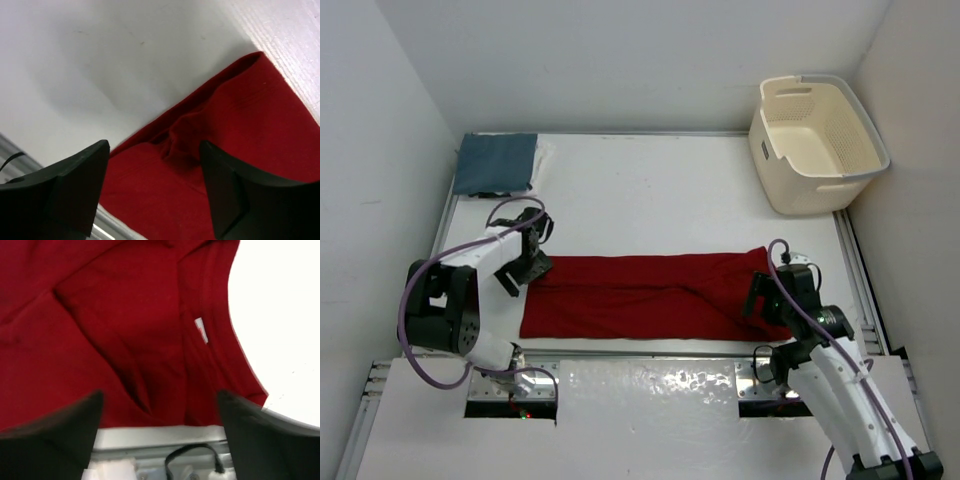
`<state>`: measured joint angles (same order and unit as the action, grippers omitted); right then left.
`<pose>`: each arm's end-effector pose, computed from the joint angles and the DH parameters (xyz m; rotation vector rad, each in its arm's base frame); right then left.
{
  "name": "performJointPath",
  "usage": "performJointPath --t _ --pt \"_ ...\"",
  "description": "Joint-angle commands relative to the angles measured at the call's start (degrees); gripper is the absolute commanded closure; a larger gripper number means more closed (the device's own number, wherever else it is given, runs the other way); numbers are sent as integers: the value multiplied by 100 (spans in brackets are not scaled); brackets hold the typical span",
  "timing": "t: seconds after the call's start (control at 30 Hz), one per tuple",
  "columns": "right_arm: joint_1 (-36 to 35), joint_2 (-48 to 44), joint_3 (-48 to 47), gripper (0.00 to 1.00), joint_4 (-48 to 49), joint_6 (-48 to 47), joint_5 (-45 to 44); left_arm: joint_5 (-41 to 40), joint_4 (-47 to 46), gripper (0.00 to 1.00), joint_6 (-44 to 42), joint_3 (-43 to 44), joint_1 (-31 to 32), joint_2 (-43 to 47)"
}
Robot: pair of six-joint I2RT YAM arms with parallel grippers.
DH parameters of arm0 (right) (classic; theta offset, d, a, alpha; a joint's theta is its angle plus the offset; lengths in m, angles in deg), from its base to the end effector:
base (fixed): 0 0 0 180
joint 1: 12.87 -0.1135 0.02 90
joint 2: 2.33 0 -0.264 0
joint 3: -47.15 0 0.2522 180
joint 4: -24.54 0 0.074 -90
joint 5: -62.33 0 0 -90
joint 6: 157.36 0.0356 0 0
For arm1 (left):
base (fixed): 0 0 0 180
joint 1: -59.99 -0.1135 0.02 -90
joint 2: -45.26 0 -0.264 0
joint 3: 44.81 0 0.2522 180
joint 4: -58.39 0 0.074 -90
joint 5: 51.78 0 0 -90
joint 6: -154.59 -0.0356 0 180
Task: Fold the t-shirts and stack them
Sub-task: Fold the other side of the tshirt into a rectangle
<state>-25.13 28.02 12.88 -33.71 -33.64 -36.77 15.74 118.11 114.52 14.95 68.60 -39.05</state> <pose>0.1062 0.0173 0.1755 0.5296 2.4500 0.1313 0.2333 -0.0216 0.1651 -1.0261 2.6413 0.4219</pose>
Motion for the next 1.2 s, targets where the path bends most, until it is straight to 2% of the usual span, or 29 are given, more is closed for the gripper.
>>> performJointPath --t 0.0,0.13,0.17,0.33,0.5,0.57,0.63,0.73,0.83,1.03,1.17 --pt "-32 -47 -461 1 -244 223 172 -283 554 29 87 444 36 257" --pt "-32 296 -1050 1 -78 -180 23 -99 731 19 -88 1147 89 512" --pt "-32 427 -1147 1 166 -207 14 14 679 1 -141 1348 124 547" --pt "-32 1463 -1148 1 853 12 479 489 -32 0 -379 1544 756 162" --pt "-32 2552 -963 1 1793 136 497 833 -498 0 -370 1219 1152 -401" --pt "-58 2696 -999 1 2267 -23 891 1026 -745 0 -405 851 1153 -410" --pt "-111 2722 -841 1 3038 -93 1644 1166 -991 0 -432 553 1153 -410" --pt "-251 2967 -744 1 3595 -172 2201 1036 -1036 0 -353 271 1153 -419" --pt "-541 3327 -761 1 3737 -330 2194 956 -1185 0 -326 77 1153 -463" --pt "-603 3960 -743 1 3957 -488 2228 833 -1256 0 -291 76 1153 -630" --pt "-857 4032 -770 1 3861 -699 2378 807 -1230 0 -300 111 1153 -569"
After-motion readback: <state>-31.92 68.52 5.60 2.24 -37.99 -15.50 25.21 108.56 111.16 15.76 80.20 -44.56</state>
